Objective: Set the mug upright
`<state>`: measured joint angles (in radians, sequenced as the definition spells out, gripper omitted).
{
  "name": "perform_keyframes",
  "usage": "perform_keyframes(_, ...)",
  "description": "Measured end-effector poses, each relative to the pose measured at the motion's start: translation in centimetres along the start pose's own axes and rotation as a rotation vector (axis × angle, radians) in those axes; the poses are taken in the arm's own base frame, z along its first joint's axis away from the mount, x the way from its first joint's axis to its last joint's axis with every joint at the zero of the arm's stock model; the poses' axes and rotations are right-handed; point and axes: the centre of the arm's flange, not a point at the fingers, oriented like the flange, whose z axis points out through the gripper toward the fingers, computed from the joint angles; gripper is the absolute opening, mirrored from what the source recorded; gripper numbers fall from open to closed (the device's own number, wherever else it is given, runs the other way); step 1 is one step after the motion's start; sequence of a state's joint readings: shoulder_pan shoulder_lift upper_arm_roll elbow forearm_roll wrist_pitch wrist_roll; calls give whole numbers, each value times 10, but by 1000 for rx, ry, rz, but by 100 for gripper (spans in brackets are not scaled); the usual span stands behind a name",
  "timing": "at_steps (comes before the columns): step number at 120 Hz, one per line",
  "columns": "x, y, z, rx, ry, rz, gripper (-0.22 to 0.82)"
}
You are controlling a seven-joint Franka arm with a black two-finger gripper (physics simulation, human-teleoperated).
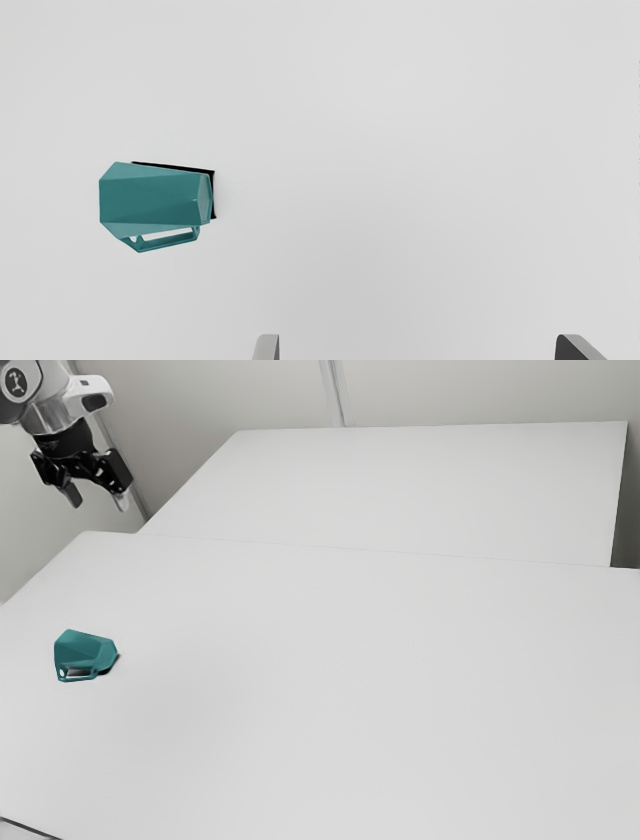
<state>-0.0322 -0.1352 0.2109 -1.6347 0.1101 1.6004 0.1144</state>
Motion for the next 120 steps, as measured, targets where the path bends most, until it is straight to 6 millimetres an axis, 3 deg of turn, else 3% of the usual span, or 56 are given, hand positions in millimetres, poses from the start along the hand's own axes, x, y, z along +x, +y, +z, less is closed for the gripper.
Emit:
perform_keyframes(30, -5, -5, 3, -7, -1, -6, 60)
perform_keyframes(54, -20, -56, 1, -5, 7, -103, 60)
perform_keyframes(68, -40, -113, 15, -65, -8, -234, 60)
perform_keyframes(83, -63, -175, 46, -163, -35, -368, 60)
perform_keyframes(109, -112, -285, 131, -348, -98, -528, 60)
perform_keyframes(120, -133, -320, 168, -406, -114, -541, 60)
